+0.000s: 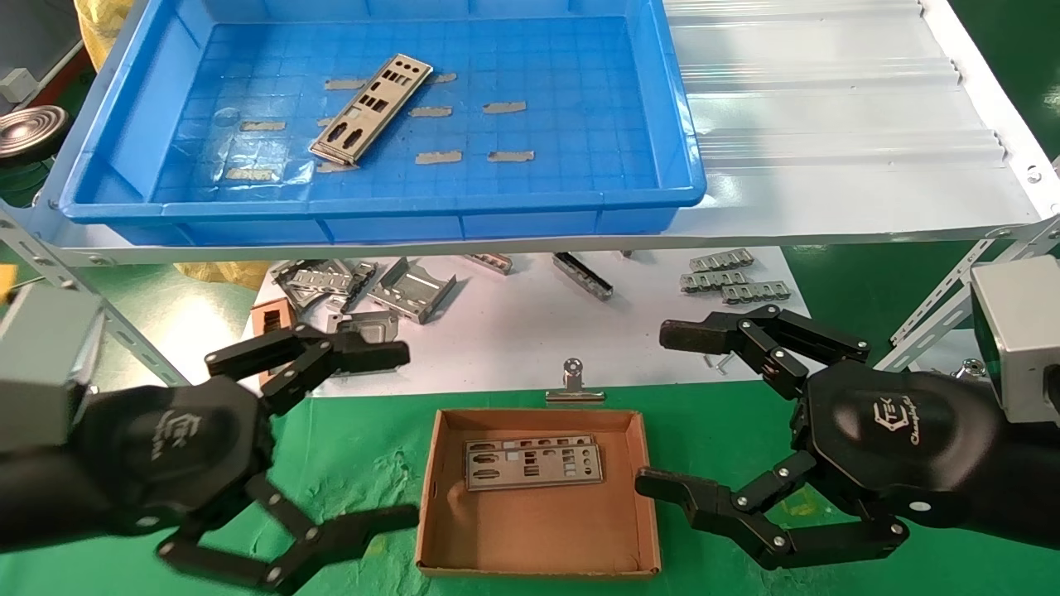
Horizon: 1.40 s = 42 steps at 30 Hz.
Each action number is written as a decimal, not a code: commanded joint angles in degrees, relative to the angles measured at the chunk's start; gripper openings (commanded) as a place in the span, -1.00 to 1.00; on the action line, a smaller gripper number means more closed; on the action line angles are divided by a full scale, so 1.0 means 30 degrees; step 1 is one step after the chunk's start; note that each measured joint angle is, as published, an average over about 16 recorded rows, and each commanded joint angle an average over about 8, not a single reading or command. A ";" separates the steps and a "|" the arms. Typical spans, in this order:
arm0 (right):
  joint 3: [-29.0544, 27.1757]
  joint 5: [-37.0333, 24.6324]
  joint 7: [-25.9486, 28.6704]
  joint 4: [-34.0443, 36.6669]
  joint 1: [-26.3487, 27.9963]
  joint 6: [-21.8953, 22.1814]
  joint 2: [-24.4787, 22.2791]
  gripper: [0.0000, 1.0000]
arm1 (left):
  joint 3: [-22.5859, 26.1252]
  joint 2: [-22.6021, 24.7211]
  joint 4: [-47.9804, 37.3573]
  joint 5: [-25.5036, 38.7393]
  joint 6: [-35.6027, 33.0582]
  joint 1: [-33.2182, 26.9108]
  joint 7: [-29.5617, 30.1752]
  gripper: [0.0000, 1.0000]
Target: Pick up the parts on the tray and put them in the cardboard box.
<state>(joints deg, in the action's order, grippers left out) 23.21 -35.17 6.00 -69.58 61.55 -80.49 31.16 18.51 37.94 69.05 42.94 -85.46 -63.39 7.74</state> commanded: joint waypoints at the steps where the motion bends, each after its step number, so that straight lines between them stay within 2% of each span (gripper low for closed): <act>1: 0.0000 0.0000 0.0000 0.0000 0.0000 0.0000 0.0000 1.00 | -0.0325 -0.0381 0.0591 -0.0142 -0.0030 0.0239 0.0392 1.00; 10: 0.0000 0.0001 0.0000 0.0005 -0.0004 0.0005 -0.0002 1.00 | -0.1123 -0.1295 0.2024 -0.0510 -0.0126 0.0821 0.1224 1.00; 42: 0.0000 0.0001 0.0000 0.0005 -0.0005 0.0004 -0.0002 1.00 | -0.0828 -0.0967 0.1493 -0.0368 -0.0078 0.0615 0.0984 1.00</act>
<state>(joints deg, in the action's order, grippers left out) 23.21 -35.17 6.00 -69.56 61.54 -80.48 31.16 16.02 35.03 73.54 41.84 -85.69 -61.55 10.70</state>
